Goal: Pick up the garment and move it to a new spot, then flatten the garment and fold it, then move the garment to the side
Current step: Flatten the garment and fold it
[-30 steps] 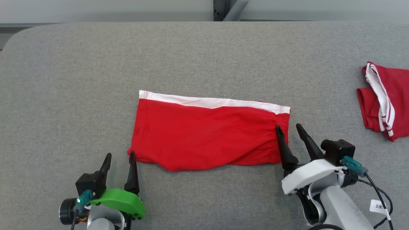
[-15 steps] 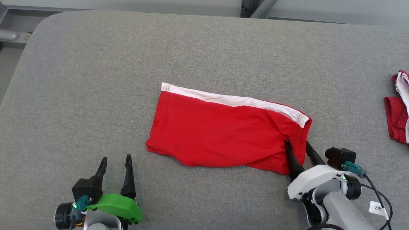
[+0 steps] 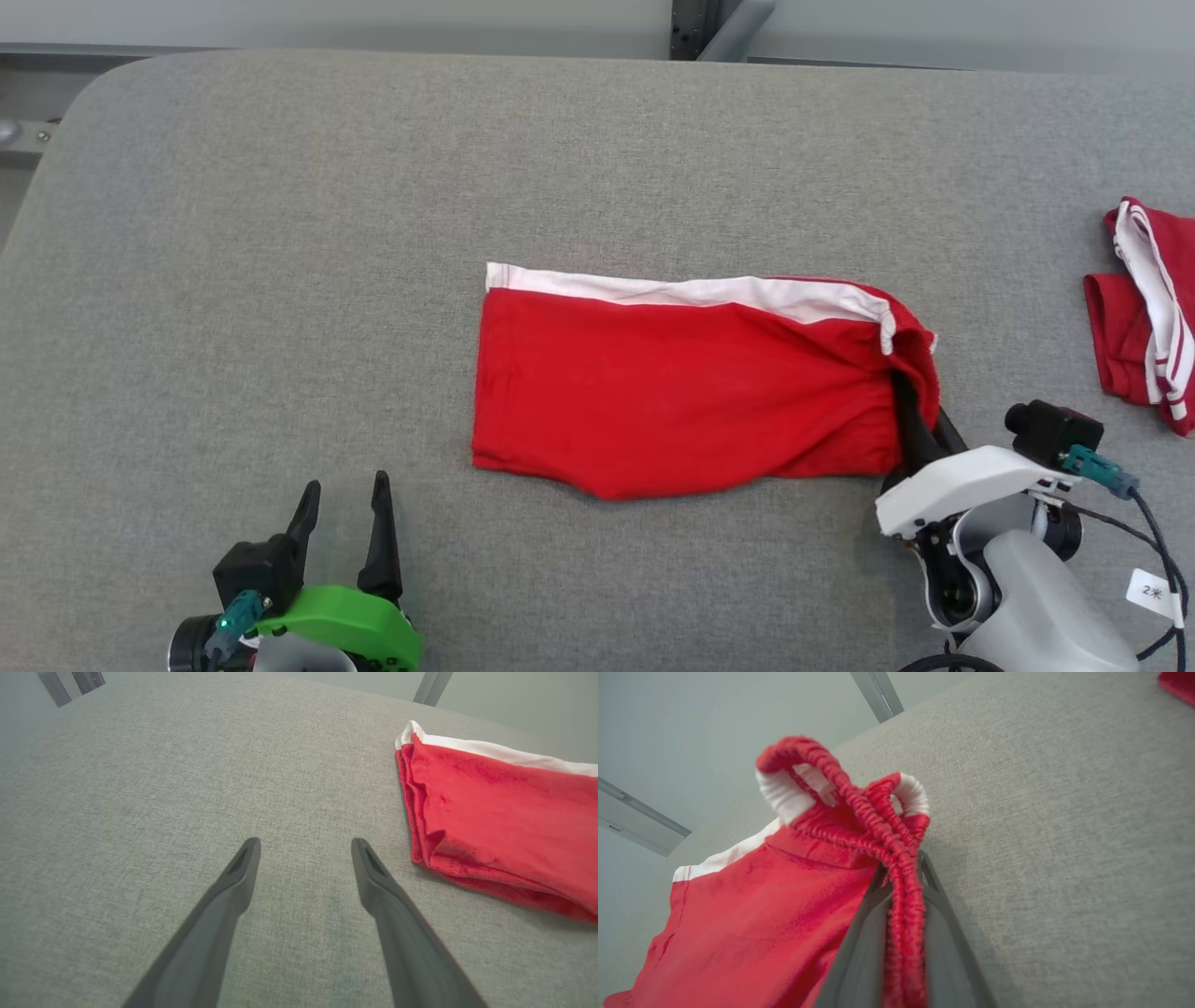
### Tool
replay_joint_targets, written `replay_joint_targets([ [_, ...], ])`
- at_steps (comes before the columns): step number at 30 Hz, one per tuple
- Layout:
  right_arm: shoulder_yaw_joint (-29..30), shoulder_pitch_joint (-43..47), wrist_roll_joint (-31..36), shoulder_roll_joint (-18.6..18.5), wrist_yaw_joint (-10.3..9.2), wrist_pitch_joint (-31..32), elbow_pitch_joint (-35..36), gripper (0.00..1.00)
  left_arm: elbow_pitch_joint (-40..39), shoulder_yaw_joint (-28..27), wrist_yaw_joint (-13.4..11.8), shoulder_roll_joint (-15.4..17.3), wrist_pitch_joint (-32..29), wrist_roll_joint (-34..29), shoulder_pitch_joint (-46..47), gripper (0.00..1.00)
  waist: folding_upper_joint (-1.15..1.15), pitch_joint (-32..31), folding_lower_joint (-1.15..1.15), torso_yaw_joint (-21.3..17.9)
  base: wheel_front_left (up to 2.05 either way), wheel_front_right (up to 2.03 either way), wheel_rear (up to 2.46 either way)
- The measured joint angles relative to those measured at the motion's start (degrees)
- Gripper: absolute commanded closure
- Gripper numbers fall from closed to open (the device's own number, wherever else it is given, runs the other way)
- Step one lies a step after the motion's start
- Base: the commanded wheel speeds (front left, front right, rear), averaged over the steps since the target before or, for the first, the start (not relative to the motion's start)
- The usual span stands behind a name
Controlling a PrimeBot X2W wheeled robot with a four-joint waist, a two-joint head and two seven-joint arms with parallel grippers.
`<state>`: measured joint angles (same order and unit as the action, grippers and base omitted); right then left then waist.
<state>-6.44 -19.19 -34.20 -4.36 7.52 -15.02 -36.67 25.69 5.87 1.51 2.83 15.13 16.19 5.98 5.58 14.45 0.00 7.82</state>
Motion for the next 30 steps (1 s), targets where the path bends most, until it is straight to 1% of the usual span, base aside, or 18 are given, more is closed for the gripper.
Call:
replay_joint_targets([
  [3,-0.25,-0.01,-1.27,-1.96,-0.03,-0.01,2.16,1.0,0.12,0.64,-0.01,-0.01,0.01,0.71,-0.34,0.0,0.0,-0.55,0.0,-0.89,0.0,0.0,0.0],
  [5,-2.27,-0.08,-2.77,-2.76,-0.04,-0.01,3.67,1.0,0.21,1.34,-0.01,-0.02,0.0,0.89,-0.63,0.0,0.0,-0.93,0.0,-1.45,0.0,0.0,0.0],
  [6,-4.17,-0.16,-3.81,-3.22,-0.04,0.22,4.52,1.0,0.33,1.6,-0.01,-0.02,0.0,0.91,-0.71,0.0,0.0,-1.12,0.0,-1.67,0.0,0.0,0.0],
  [8,-8.44,-0.43,-6.61,-3.68,-0.04,2.52,6.84,1.0,0.48,1.92,-0.02,-0.01,0.0,1.11,-0.71,0.0,0.0,-1.45,0.0,-2.01,0.0,0.0,0.0],
  [12,-17.15,-0.86,-13.77,-4.35,-0.04,9.71,12.85,1.0,1.02,4.01,0.09,-0.03,0.0,1.24,-0.68,0.0,0.0,-1.73,0.0,-1.8,0.0,0.0,0.0],
  [15,-21.41,-1.16,-18.53,-4.76,-0.04,13.78,16.81,1.0,1.25,5.3,0.07,-0.03,0.0,1.54,-0.69,0.0,0.0,-1.76,0.0,-0.97,0.0,0.0,0.0],
  [17,-22.83,-1.62,-20.84,-4.36,-0.04,14.84,18.06,1.0,1.36,5.87,0.0,-0.02,0.0,1.93,-0.7,0.0,0.0,-1.78,0.0,-0.15,0.0,0.0,0.0],
  [21,-24.62,-4.5,-22.12,-3.2,-0.04,14.81,16.96,1.0,1.1,7.53,-0.15,-0.04,0.0,2.4,-0.66,0.0,0.0,-1.74,0.0,2.27,0.0,0.0,0.0],
  [23,-25.7,-6.01,-21.91,-2.46,-0.04,14.04,15.16,1.0,0.98,8.13,-0.45,0.0,0.0,2.63,-0.61,0.0,0.0,-1.69,0.0,3.83,0.0,0.0,0.0],
  [27,-26.27,-8.7,-21.63,-1.01,-0.04,11.52,9.26,1.0,0.54,9.33,-0.77,-0.04,0.0,3.05,-0.48,0.0,0.0,-1.59,0.0,7.46,0.0,0.0,0.0],
  [28,-26.19,-9.31,-21.34,-0.74,-0.05,10.45,7.16,0.85,0.44,9.43,-0.92,-0.02,0.01,3.2,-0.47,0.0,0.0,-1.57,0.0,8.41,0.0,0.0,0.0],
  [29,-26.46,-9.99,-20.67,-0.59,-0.05,9.6,5.53,0.45,0.43,9.55,-1.01,0.0,0.01,3.34,-0.47,0.0,0.0,-1.55,0.0,9.39,0.0,0.0,0.0],
  [30,-26.6,-10.74,-20.43,-0.33,-0.04,8.79,4.09,0.0,0.44,9.7,-1.05,0.0,0.0,3.38,-0.48,0.0,0.0,-1.53,0.0,10.33,0.0,0.0,0.0],
])
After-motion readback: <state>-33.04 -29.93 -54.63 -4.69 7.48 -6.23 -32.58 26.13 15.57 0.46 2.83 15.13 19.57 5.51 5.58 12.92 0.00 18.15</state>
